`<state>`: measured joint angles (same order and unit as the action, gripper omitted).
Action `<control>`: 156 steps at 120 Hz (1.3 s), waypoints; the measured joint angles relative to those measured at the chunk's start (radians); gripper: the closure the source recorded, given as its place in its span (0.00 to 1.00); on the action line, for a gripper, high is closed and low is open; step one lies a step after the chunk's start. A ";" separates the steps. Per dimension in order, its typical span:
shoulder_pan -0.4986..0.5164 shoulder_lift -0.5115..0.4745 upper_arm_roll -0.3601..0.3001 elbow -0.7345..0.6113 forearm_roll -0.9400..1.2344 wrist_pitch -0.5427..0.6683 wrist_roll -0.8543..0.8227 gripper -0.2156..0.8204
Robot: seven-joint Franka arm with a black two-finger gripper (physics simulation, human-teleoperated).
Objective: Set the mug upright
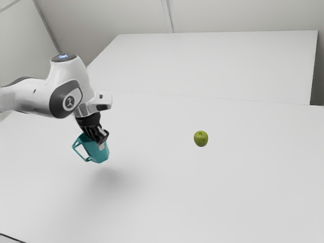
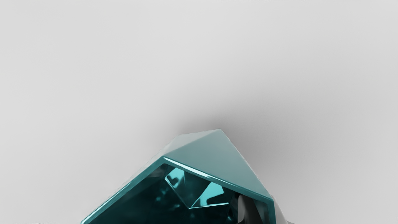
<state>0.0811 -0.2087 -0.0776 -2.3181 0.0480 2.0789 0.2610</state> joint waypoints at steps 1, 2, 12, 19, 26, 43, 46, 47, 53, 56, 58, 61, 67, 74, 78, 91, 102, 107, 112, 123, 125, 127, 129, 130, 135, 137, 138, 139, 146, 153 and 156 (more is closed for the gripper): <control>0.000 0.001 -0.001 0.000 0.001 0.002 -0.005 0.96; -0.001 0.003 -0.001 -0.001 0.002 0.003 -0.010 0.96; -0.006 0.013 -0.008 -0.004 0.012 0.018 -0.058 0.96; -0.008 0.019 -0.014 -0.007 0.018 0.026 -0.089 0.96; -0.012 0.026 -0.017 -0.009 0.022 0.039 -0.119 0.96; -0.020 0.046 -0.021 -0.012 0.027 0.075 -0.182 0.96; -0.021 0.051 -0.022 -0.012 0.027 0.082 -0.192 0.96; -0.022 0.052 -0.022 -0.012 0.027 0.085 -0.195 0.96; -0.025 0.060 -0.023 -0.014 0.028 0.098 -0.213 0.96; -0.028 0.063 -0.023 -0.015 0.028 0.103 -0.222 0.96; -0.030 0.065 -0.023 -0.018 0.028 0.106 -0.227 0.96; -0.032 0.067 -0.023 -0.021 0.028 0.111 -0.235 0.96; -0.035 0.069 -0.024 -0.028 0.028 0.118 -0.251 0.96; -0.040 0.070 -0.026 -0.038 0.029 0.124 -0.270 0.96; -0.042 0.071 -0.028 -0.042 0.029 0.127 -0.280 0.96; -0.045 0.073 -0.032 -0.056 0.029 0.134 -0.311 0.96; -0.045 0.084 -0.033 -0.060 0.029 0.138 -0.334 0.96; -0.045 0.090 -0.033 -0.061 0.029 0.142 -0.343 0.96; -0.048 0.097 -0.033 -0.061 0.030 0.145 -0.352 0.96; -0.051 0.112 -0.033 -0.061 0.030 0.151 -0.370 0.96; -0.052 0.114 -0.033 -0.061 0.030 0.152 -0.373 0.96; -0.052 0.116 -0.033 -0.061 0.030 0.153 -0.375 0.96; -0.052 0.118 -0.033 -0.062 0.030 0.154 -0.378 0.96; -0.052 0.119 -0.033 -0.061 0.030 0.155 -0.380 0.96; -0.052 0.126 -0.033 -0.062 0.031 0.157 -0.386 0.96; -0.052 0.128 -0.033 -0.062 0.031 0.158 -0.388 0.96; -0.052 0.129 -0.033 -0.062 0.031 0.159 -0.390 0.96; -0.053 0.130 -0.033 -0.062 0.031 0.159 -0.391 0.96; -0.055 0.135 -0.033 -0.062 0.031 0.163 -0.399 0.96; -0.057 0.138 -0.033 -0.062 0.031 0.166 -0.406 0.96; -0.057 0.139 -0.033 -0.061 0.031 0.167 -0.409 0.96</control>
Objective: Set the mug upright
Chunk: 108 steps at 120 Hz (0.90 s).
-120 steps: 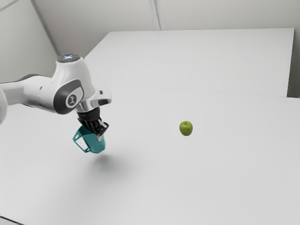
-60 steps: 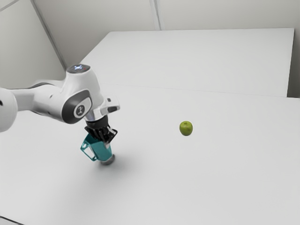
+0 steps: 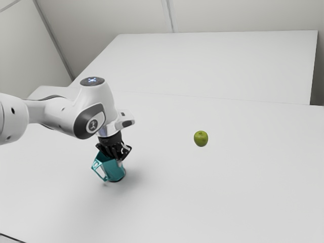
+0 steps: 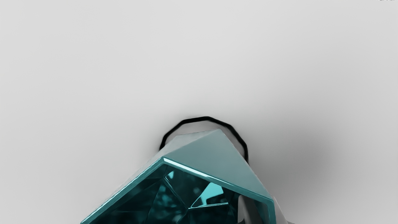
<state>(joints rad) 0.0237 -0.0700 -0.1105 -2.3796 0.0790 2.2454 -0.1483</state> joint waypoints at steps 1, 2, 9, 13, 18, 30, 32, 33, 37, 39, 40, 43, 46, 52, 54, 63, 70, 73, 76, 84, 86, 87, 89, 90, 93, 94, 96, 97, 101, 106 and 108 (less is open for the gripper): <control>0.000 0.000 0.000 0.000 0.000 0.000 -0.001 0.96; 0.000 0.000 0.000 0.000 0.000 0.001 -0.002 0.96; 0.000 0.001 0.000 0.000 -0.002 0.004 -0.008 0.93; 0.000 0.001 0.000 -0.001 -0.006 0.008 -0.010 0.86; 0.000 0.000 0.000 -0.001 -0.010 0.012 -0.012 0.77; 0.001 -0.015 0.000 0.000 -0.018 0.018 -0.015 0.57; 0.001 -0.020 0.000 0.000 -0.019 0.019 -0.016 0.54; 0.001 -0.023 0.000 0.000 -0.019 0.019 -0.016 0.53; 0.000 -0.035 0.000 0.000 -0.021 0.020 -0.016 0.48; 0.000 -0.041 0.000 0.001 -0.021 0.021 -0.017 0.46; 0.000 -0.044 0.000 0.001 -0.022 0.021 -0.017 0.45; -0.001 -0.055 0.000 0.001 -0.022 0.021 -0.017 0.43; -0.002 -0.065 0.000 0.002 -0.023 0.021 -0.017 0.41; -0.004 -0.085 0.000 0.003 -0.026 0.019 -0.017 0.37; -0.004 -0.093 0.000 0.004 -0.028 0.018 -0.017 0.36; -0.004 -0.119 0.000 0.019 -0.043 -0.001 -0.017 0.31; -0.006 -0.128 0.000 0.059 -0.053 -0.037 -0.016 0.29; -0.006 -0.129 0.000 0.079 -0.057 -0.056 -0.016 0.28; -0.007 -0.129 0.000 0.103 -0.060 -0.079 -0.015 0.28; -0.006 -0.124 -0.001 0.174 -0.066 -0.145 -0.015 0.26; -0.007 -0.123 -0.002 0.191 -0.067 -0.162 -0.015 0.26; -0.006 -0.122 -0.002 0.201 -0.067 -0.171 -0.015 0.26; -0.006 -0.121 -0.003 0.217 -0.068 -0.187 -0.015 0.25; -0.006 -0.120 -0.003 0.225 -0.069 -0.195 -0.014 0.25; -0.006 -0.118 -0.004 0.248 -0.070 -0.219 -0.014 0.25; -0.006 -0.116 -0.004 0.256 -0.071 -0.227 -0.014 0.25; -0.006 -0.114 -0.004 0.271 -0.071 -0.243 -0.014 0.24; -0.006 -0.113 -0.004 0.278 -0.072 -0.251 -0.014 0.24; -0.005 -0.107 -0.004 0.305 -0.073 -0.281 -0.014 0.24; -0.003 -0.098 -0.004 0.337 -0.074 -0.318 -0.014 0.24; -0.003 -0.094 -0.004 0.351 -0.074 -0.332 -0.014 0.23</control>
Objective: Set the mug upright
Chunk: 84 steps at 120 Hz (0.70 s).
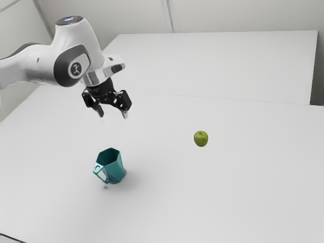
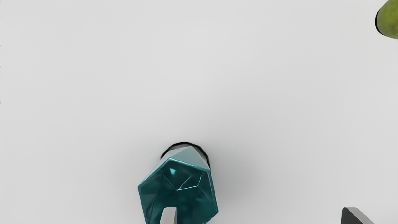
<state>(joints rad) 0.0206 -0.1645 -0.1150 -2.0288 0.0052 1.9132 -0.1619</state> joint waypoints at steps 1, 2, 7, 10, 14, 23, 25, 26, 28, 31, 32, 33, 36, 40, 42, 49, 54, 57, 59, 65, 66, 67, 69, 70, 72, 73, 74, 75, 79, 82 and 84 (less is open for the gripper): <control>0.000 0.002 0.000 0.007 0.000 -0.007 0.000 0.23; 0.000 0.003 0.000 0.014 0.000 -0.015 0.000 0.23; 0.001 0.008 -0.001 0.043 -0.001 -0.050 0.000 0.23; 0.001 0.014 -0.002 0.061 -0.001 -0.070 0.000 0.23; 0.002 0.021 -0.002 0.084 -0.002 -0.096 0.000 0.23; 0.004 0.039 -0.005 0.142 -0.002 -0.154 -0.001 0.22; 0.004 0.043 -0.005 0.155 -0.002 -0.167 -0.001 0.22; 0.005 0.045 -0.005 0.163 -0.002 -0.175 -0.001 0.22; 0.005 0.048 -0.006 0.176 -0.002 -0.188 -0.001 0.22; 0.006 0.052 -0.006 0.192 -0.001 -0.208 -0.002 0.22; 0.006 0.054 -0.006 0.196 -0.001 -0.214 -0.002 0.22; 0.006 0.056 -0.006 0.201 0.000 -0.219 -0.002 0.22; 0.006 0.063 -0.006 0.218 0.002 -0.235 -0.002 0.22; 0.006 0.072 -0.006 0.237 0.004 -0.255 -0.003 0.22; 0.006 0.076 -0.006 0.247 0.005 -0.264 -0.003 0.22; 0.006 0.092 -0.006 0.282 0.008 -0.295 -0.003 0.22; 0.006 0.104 -0.006 0.307 0.010 -0.312 -0.004 0.22; 0.007 0.109 -0.006 0.320 0.011 -0.321 -0.004 0.22; 0.007 0.112 -0.006 0.329 0.011 -0.326 -0.004 0.22; 0.008 0.121 -0.006 0.353 0.012 -0.340 -0.004 0.22; 0.009 0.123 -0.006 0.358 0.012 -0.343 -0.004 0.22; 0.009 0.124 -0.006 0.361 0.013 -0.345 -0.004 0.22; 0.009 0.127 -0.006 0.368 0.013 -0.349 -0.004 0.22; 0.009 0.128 -0.006 0.372 0.013 -0.351 -0.004 0.22; 0.009 0.131 -0.006 0.379 0.013 -0.354 -0.004 0.22; 0.009 0.133 -0.006 0.382 0.013 -0.356 -0.004 0.22; 0.009 0.134 -0.006 0.386 0.013 -0.358 -0.004 0.22; 0.010 0.136 -0.006 0.389 0.013 -0.360 -0.004 0.22; 0.010 0.141 -0.006 0.404 0.014 -0.368 -0.005 0.22; 0.010 0.144 -0.006 0.413 0.014 -0.374 -0.005 0.22; 0.010 0.145 -0.006 0.418 0.014 -0.377 -0.005 0.22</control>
<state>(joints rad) 0.0309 -0.0190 -0.1212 -1.6111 0.0193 1.5359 -0.1666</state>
